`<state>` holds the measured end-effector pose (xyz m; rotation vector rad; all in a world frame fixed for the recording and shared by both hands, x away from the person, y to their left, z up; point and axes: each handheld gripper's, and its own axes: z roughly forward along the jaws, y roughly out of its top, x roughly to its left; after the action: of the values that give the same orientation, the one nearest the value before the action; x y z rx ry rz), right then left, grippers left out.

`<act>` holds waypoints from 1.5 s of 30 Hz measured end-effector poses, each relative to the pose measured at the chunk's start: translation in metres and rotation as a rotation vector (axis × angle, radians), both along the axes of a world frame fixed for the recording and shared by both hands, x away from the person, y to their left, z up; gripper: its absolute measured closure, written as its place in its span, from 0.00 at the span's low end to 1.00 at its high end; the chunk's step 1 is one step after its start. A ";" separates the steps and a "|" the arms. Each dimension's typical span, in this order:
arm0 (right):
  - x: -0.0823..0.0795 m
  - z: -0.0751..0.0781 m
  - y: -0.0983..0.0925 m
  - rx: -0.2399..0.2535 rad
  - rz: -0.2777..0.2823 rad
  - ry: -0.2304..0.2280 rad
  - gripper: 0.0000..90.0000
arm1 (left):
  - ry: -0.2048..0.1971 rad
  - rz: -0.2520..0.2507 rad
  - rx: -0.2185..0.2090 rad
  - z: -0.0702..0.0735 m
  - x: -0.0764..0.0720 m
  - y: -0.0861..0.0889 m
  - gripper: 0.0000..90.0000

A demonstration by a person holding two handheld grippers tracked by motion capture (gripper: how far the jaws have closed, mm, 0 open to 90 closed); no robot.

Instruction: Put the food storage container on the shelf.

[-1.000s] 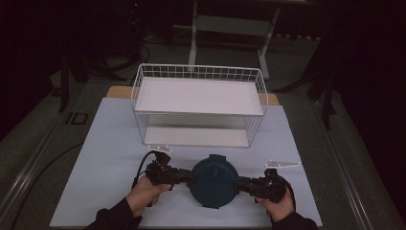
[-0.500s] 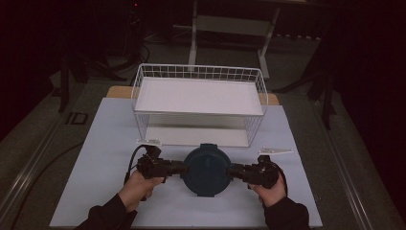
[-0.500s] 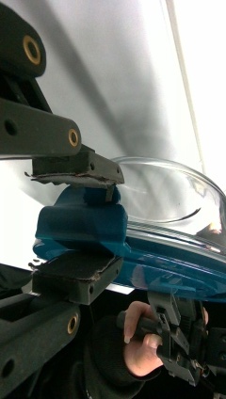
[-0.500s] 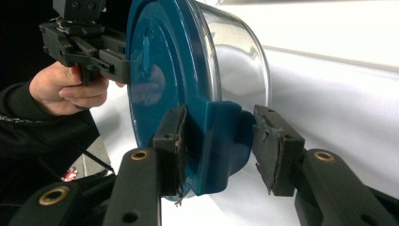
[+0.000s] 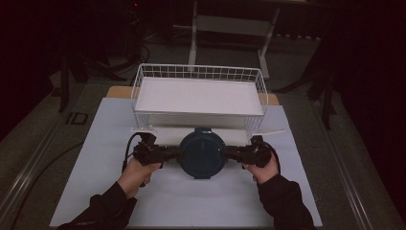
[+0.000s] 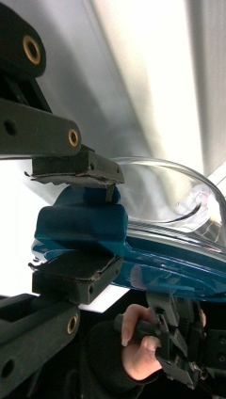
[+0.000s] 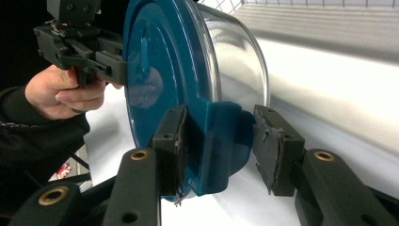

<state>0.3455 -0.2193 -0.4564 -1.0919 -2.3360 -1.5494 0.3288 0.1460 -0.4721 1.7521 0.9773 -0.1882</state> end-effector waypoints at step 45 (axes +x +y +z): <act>0.061 -0.034 0.008 -0.096 -0.145 -0.070 0.60 | -0.002 0.131 -0.027 -0.046 0.065 -0.009 0.56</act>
<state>0.4063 -0.2114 -0.4899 -1.2754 -2.4496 -1.5613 0.3934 0.1367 -0.5180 1.6568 1.0793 -0.1157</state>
